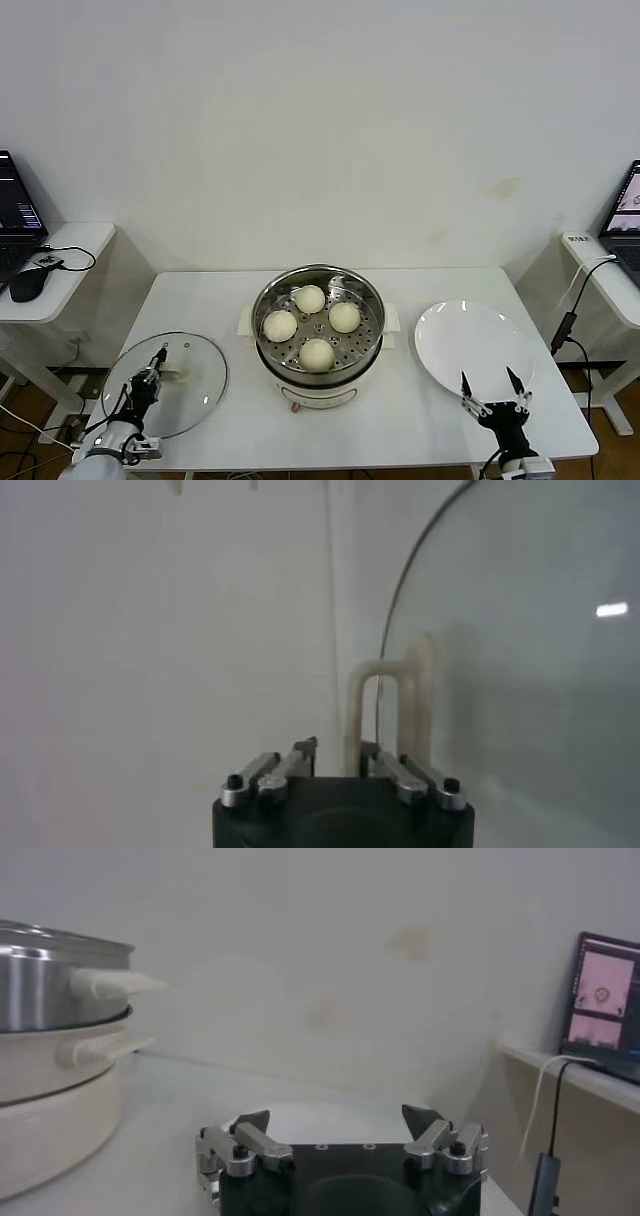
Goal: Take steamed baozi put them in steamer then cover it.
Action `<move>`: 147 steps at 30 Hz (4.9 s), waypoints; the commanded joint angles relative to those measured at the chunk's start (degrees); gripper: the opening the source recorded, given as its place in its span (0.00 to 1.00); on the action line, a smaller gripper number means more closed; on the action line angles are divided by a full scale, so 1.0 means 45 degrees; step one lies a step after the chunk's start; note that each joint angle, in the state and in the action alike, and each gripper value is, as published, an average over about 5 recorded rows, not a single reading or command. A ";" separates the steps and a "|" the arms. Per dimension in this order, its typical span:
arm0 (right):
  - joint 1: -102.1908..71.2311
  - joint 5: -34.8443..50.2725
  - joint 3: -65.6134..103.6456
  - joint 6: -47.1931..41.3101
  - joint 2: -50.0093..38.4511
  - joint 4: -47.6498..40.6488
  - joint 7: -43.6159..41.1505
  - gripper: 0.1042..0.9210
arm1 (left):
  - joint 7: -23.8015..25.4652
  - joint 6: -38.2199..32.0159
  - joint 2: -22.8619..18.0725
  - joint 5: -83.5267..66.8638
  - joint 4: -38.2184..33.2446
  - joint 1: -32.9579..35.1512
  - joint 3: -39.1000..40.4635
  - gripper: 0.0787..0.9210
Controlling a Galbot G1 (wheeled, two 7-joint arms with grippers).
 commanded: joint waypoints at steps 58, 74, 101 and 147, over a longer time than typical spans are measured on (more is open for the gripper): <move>0.1320 -0.3830 -0.1500 0.0827 0.0626 -0.1963 0.1424 0.88 | 0.7347 0.7776 -0.3633 0.3150 -0.5273 -0.5267 0.8390 0.08; 0.1282 -0.3801 -0.1718 0.0865 0.0565 -0.2058 0.1386 0.88 | 0.7200 0.7494 -0.4315 0.4078 -0.4918 -0.4669 0.8389 0.08; 0.1096 -0.3834 -0.1931 0.0900 0.0494 -0.1973 0.1329 0.88 | 0.7045 0.7166 -0.4589 0.4291 -0.4836 -0.4169 0.7963 0.08; -0.2100 -0.0314 -0.2199 0.0623 -0.2630 0.0506 0.1168 0.88 | 0.0280 -0.1439 -0.2431 -1.9769 -0.8743 0.7337 -0.1055 0.88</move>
